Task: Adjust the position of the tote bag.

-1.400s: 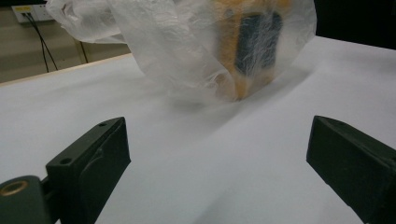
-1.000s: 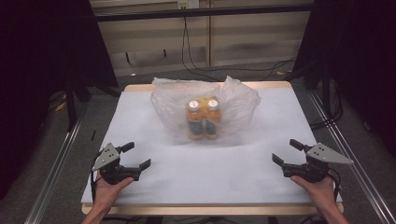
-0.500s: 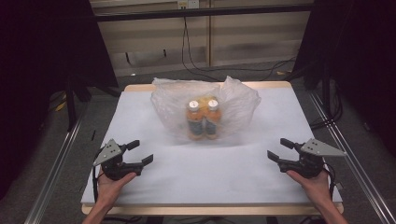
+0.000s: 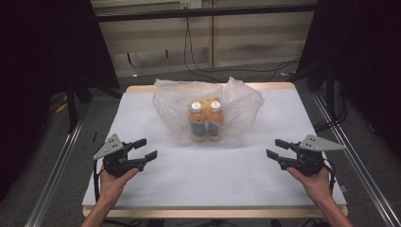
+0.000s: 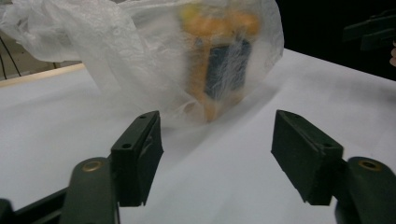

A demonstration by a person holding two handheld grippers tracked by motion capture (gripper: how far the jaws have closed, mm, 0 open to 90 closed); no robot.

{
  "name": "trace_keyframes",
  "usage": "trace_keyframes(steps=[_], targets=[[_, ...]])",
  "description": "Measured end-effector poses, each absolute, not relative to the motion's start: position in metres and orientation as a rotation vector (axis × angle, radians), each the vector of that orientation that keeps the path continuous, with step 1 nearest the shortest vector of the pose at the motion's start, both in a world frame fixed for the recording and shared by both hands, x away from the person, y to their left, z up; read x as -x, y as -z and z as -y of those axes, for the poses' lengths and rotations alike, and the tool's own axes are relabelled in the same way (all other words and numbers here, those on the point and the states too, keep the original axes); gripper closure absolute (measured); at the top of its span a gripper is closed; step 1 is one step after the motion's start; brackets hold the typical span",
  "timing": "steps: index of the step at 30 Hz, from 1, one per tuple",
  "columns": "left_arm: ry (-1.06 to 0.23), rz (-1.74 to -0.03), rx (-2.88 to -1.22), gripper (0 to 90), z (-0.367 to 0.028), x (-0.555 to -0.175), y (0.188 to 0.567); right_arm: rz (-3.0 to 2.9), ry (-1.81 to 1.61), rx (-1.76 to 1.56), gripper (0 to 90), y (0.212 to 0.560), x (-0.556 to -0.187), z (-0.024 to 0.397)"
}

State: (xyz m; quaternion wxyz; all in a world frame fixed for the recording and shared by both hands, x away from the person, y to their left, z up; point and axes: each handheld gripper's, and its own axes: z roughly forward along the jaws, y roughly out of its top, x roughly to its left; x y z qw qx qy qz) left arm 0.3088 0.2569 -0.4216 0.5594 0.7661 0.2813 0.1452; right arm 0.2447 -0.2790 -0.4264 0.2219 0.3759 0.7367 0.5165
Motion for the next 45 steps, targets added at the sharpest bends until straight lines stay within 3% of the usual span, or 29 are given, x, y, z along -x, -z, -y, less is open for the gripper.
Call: trace_keyframes(steps=[27,45], targets=[[-0.359,-0.656,-1.785,50.8,-0.241,-0.38,0.386,-2.05,-1.456,-0.988,56.0,0.371,-0.324,0.28],[-0.326,-0.709,-1.748,45.7,-0.23,-0.451,0.369,-2.076,-1.457,-1.018,55.7,0.344,-0.407,0.272]])
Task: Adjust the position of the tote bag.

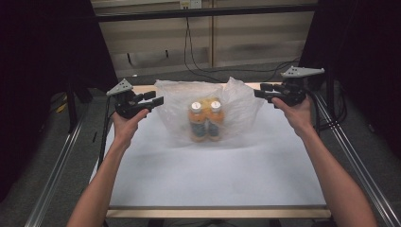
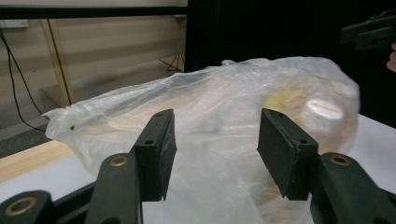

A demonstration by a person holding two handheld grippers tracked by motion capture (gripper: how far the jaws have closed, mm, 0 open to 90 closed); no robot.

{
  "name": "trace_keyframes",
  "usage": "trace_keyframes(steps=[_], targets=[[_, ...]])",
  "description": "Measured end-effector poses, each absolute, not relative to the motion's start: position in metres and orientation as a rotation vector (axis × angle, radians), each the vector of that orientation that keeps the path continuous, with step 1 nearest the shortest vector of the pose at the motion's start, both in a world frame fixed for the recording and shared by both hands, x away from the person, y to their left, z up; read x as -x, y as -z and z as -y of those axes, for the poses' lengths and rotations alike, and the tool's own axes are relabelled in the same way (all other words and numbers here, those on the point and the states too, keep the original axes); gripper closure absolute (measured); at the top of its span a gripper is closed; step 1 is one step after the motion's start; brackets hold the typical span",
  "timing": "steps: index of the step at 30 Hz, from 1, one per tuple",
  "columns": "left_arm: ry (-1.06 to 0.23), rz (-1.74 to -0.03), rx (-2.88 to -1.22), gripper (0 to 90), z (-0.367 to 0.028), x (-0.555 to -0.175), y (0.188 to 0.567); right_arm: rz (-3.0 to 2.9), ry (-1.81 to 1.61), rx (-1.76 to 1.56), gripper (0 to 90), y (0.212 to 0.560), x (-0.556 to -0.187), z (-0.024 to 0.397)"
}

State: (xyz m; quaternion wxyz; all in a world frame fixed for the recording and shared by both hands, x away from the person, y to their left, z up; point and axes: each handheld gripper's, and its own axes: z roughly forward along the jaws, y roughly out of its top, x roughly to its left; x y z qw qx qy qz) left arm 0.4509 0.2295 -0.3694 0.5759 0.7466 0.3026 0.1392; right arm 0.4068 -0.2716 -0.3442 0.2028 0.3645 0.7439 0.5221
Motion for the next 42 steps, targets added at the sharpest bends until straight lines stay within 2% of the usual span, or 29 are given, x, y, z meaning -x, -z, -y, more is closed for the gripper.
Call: trace_keyframes(steps=[10,12,14,23,32,35,36,37,38,39,40,41,42], targets=[[-0.331,-0.788,-1.79,32.6,-0.217,-0.49,0.376,-2.197,-1.315,-1.065,45.7,0.346,-0.481,0.241],[-0.335,-0.794,-1.787,32.4,-0.215,-0.493,0.378,-2.212,-1.307,-1.066,44.2,0.348,-0.485,0.238],[-0.343,-0.812,-1.793,28.4,-0.215,-0.495,0.38,-2.234,-1.268,-1.098,40.8,0.353,-0.495,0.23],[-0.284,-0.835,-1.818,18.7,-0.214,-0.497,0.387,-2.276,-1.218,-1.183,35.9,0.363,-0.502,0.228],[-0.217,-0.804,-1.856,18.3,-0.206,-0.492,0.392,-2.328,-1.235,-1.203,39.6,0.375,-0.495,0.227],[-0.198,-0.789,-1.867,23.1,-0.203,-0.489,0.393,-2.362,-1.246,-1.192,49.6,0.379,-0.492,0.226],[-0.186,-0.779,-1.866,26.5,-0.202,-0.488,0.393,-2.365,-1.254,-1.18,56.5,0.379,-0.49,0.226],[-0.179,-0.76,-1.877,34.9,-0.2,-0.486,0.393,-2.35,-1.255,-1.155,67.9,0.379,-0.486,0.225],[-0.179,-0.76,-1.877,39.6,-0.2,-0.486,0.393,-2.35,-1.255,-1.155,67.9,0.379,-0.486,0.225],[-0.165,-0.744,-1.882,46.8,-0.199,-0.485,0.393,-2.357,-1.268,-1.143,77.0,0.38,-0.484,0.224],[-0.171,-0.726,-1.891,46.8,-0.197,-0.484,0.392,-2.357,-1.268,-1.143,77.0,0.38,-0.484,0.224],[-0.169,-0.715,-1.893,56.8,-0.195,-0.482,0.391,-2.342,-1.271,-1.138,84.2,0.379,-0.482,0.224],[-0.169,-0.715,-1.893,63.1,-0.195,-0.482,0.391,-2.342,-1.271,-1.138,84.2,0.379,-0.482,0.224]])
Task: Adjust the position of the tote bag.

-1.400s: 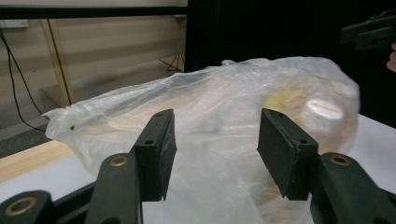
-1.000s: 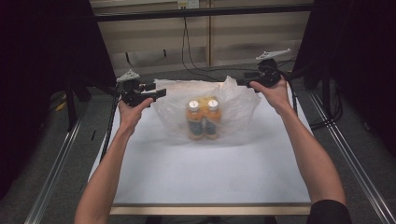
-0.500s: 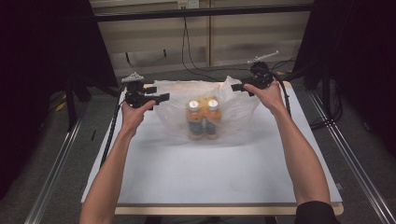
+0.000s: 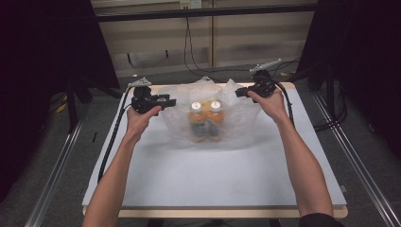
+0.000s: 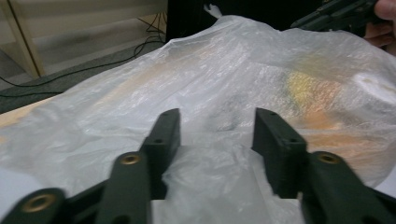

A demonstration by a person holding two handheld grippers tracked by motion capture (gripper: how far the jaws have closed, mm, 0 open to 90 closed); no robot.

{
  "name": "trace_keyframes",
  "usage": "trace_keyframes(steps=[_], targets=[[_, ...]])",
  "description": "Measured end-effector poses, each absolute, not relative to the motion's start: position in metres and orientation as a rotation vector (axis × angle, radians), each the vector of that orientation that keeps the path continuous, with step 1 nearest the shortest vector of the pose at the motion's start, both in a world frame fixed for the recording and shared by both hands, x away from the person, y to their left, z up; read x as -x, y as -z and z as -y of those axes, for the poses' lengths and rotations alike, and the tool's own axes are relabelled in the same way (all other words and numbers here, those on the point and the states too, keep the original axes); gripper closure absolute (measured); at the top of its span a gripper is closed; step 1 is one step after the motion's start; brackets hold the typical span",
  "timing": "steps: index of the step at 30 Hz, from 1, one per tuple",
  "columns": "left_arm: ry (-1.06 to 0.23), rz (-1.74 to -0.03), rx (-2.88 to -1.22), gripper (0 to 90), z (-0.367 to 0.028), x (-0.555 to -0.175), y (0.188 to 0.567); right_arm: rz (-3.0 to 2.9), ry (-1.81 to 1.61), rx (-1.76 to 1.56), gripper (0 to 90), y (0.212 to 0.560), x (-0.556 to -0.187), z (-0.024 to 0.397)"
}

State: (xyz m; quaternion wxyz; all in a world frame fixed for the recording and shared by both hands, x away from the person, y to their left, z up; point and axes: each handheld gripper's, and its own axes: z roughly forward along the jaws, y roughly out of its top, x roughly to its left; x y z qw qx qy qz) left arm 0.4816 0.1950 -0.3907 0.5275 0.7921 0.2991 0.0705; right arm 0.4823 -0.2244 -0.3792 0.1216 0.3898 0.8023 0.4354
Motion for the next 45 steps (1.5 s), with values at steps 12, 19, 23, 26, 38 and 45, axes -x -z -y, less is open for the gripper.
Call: trace_keyframes(steps=[12,19,23,26,38,45], targets=[[-0.197,-0.648,-1.89,87.4,-0.191,-0.471,0.379,-2.263,-1.302,-1.114,90.0,0.366,-0.472,0.225],[-0.215,-0.634,-1.878,88.8,-0.193,-0.466,0.371,-2.221,-1.328,-1.124,82.0,0.36,-0.471,0.23],[-0.215,-0.631,-1.883,89.0,-0.195,-0.468,0.372,-2.248,-1.263,-1.212,51.2,0.375,-0.486,0.24],[-0.214,-0.63,-1.881,89.0,-0.195,-0.469,0.373,-2.262,-1.244,-1.221,44.4,0.38,-0.491,0.24],[-0.207,-0.621,-1.885,89.0,-0.192,-0.47,0.376,-2.403,-1.195,-1.321,37.7,0.411,-0.505,0.23],[-0.221,-0.607,-1.887,89.0,-0.192,-0.465,0.371,-2.383,-1.249,-1.249,86.8,0.4,-0.497,0.224]])
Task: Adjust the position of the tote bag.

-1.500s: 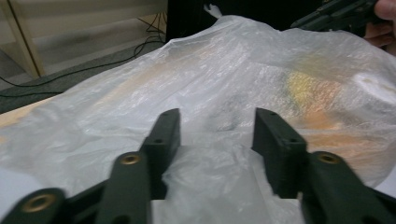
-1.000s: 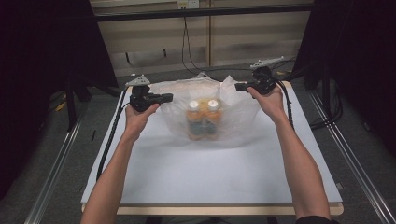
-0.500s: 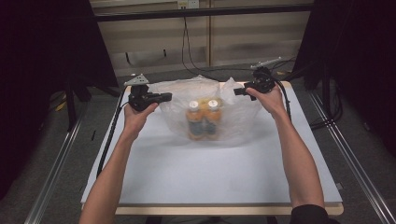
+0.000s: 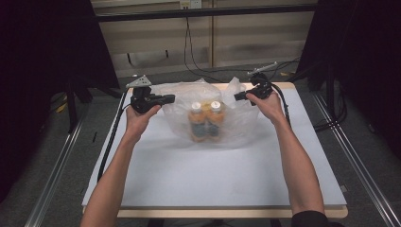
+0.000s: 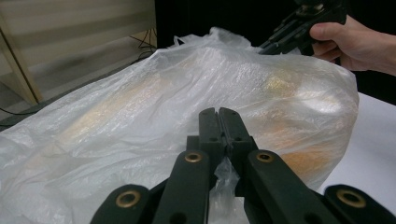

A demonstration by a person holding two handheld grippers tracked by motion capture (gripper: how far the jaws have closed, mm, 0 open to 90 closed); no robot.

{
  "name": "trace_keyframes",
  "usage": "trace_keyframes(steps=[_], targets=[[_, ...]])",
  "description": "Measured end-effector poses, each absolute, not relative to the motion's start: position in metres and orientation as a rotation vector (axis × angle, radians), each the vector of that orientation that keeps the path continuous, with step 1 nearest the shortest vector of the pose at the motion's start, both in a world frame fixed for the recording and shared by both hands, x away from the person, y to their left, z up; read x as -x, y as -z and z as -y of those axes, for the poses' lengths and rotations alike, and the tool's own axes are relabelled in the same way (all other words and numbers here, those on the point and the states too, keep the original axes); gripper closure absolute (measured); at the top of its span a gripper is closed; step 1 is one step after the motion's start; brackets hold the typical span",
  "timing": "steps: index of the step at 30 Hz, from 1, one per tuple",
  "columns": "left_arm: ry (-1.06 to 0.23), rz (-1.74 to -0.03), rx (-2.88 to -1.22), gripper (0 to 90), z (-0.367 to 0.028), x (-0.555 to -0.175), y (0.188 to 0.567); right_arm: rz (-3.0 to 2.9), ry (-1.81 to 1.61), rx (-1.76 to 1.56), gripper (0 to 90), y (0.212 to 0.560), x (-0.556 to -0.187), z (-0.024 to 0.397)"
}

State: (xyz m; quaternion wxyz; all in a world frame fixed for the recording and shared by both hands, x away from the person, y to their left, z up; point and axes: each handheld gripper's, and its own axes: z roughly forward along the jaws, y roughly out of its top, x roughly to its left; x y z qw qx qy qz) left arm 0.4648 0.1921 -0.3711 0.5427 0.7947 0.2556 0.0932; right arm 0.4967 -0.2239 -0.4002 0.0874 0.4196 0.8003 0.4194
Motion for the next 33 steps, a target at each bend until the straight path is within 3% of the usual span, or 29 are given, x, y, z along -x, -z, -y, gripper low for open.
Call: trace_keyframes(steps=[5,33], targets=[[-0.227,-0.605,-1.882,89.0,-0.192,-0.463,0.368,-2.322,-1.293,-1.221,89.9,0.388,-0.49,0.227],[-0.248,-0.515,-1.817,88.1,-0.172,-0.447,0.34,-2.072,-1.536,-1.047,89.5,0.313,-0.449,0.242]])
